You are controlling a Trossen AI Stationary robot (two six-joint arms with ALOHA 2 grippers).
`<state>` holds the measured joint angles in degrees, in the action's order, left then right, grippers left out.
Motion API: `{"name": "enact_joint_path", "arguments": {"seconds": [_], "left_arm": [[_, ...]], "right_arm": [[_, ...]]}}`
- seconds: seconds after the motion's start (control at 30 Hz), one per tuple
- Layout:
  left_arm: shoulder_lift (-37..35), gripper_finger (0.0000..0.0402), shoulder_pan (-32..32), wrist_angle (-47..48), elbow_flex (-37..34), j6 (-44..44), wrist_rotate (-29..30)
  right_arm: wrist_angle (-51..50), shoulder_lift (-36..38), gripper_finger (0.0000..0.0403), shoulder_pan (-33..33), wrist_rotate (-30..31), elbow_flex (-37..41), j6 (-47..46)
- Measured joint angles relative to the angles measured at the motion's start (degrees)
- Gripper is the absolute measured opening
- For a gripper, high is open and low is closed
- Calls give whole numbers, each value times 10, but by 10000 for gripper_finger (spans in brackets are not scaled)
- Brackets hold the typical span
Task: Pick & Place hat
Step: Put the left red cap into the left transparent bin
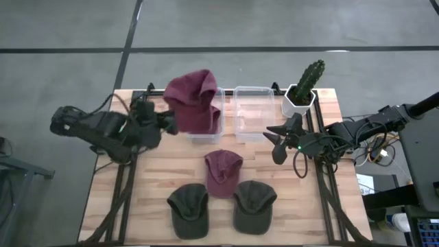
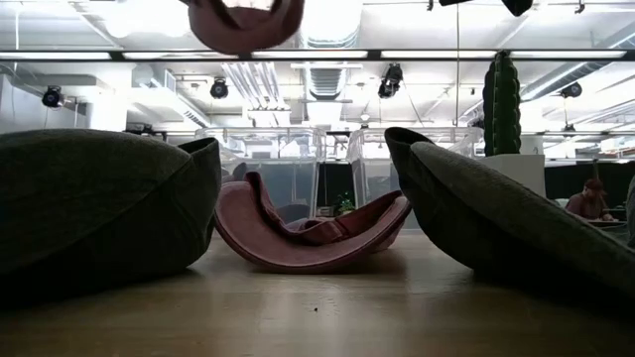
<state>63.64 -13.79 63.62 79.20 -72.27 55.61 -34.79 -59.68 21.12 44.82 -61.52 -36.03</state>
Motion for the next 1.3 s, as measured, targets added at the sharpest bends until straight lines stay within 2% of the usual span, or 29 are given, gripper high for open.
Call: {"name": "enact_joint_path", "arguments": {"seconds": [0.2, 0.37, 0.5, 0.7, 0.9, 1.1, 1.17, 1.3], "left_arm": [[0, 4, 129, -102, -6, 159, -78], [-1, 4, 219, -125, -33, 196, -165], [-1, 4, 268, -182, -73, 213, -234], [-1, 4, 307, -280, -144, 218, -316], [-1, 4, 327, -289, -185, 197, -346], [-1, 4, 330, -309, -195, 193, -352], [-1, 4, 331, -313, -195, 192, -352], [-1, 4, 337, -316, -195, 192, -359]], "right_arm": [[0, 0, 120, 0, 0, 0, 2], [0, 0, 112, 0, 1, 0, 24], [0, 0, 108, 0, 2, 0, 60], [0, 0, 110, 0, 3, 0, 126], [0, 1, 117, 0, 28, 0, 215], [-3, 20, 117, 0, 45, 0, 287], [-6, 29, 114, 0, 48, 0, 294], [-16, 49, 107, 0, 48, 0, 240]]}}
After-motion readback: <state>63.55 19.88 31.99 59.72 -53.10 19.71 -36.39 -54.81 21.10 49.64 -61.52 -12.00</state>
